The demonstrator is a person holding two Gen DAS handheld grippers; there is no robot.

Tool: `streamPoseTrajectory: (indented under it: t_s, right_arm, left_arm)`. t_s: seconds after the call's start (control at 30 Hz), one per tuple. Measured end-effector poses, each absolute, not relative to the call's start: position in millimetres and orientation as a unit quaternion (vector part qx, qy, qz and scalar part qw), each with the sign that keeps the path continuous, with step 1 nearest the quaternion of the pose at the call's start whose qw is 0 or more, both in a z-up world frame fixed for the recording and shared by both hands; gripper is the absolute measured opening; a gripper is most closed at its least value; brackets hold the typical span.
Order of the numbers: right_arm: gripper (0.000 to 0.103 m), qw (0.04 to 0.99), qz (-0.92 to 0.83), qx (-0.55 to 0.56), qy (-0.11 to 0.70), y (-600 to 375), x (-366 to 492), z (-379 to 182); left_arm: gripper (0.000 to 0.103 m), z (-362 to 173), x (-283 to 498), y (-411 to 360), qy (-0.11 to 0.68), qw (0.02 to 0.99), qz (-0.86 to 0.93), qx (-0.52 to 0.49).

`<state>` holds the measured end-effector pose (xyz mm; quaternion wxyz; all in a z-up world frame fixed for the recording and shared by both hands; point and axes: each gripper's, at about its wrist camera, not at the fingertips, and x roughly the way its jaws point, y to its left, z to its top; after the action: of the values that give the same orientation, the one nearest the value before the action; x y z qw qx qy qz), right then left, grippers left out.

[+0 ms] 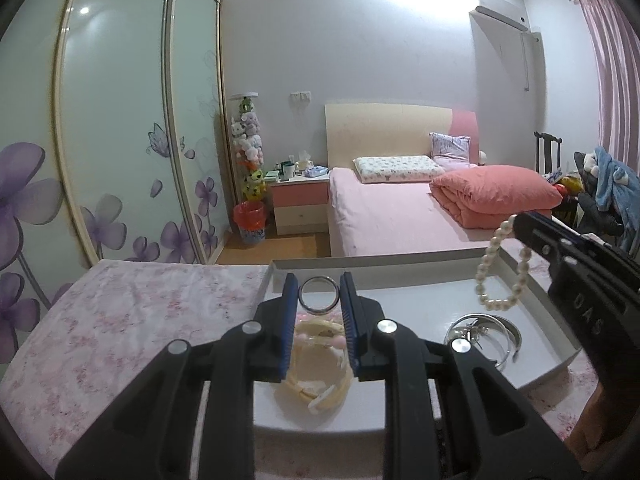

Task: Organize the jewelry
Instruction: 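Carry the ring and pearl bracelet into the grey tray, then open both grippers to release the ring and pearl bracelet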

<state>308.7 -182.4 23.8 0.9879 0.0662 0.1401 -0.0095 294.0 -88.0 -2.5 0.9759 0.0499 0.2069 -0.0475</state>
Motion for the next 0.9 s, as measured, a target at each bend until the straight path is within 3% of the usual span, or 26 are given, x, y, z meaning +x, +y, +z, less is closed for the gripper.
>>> streamPoseTrajectory:
  t_s: [0.67, 0.77, 0.83, 0.9]
  right_arm:
    - [0.011, 0.973, 0.006, 0.105, 0.205, -186, 343, -2]
    - [0.024, 0.972, 0.012, 0.112, 0.208, -188, 343, -3]
    - [0.043, 0.973, 0.006, 0.112, 0.201, -189, 340, -2]
    - [0.044, 0.974, 0.004, 0.110, 0.197, -190, 337, 0]
  left_arm:
    - [0.022, -22, 333, -100, 0.240, 0.967, -0.067, 0.044]
    - [0.027, -23, 335, -100, 0.242, 0.967, -0.070, 0.040]
    - [0.036, -22, 334, -100, 0.240, 0.967, -0.068, 0.039]
    - [0.037, -20, 332, -97, 0.238, 0.968, -0.065, 0.036]
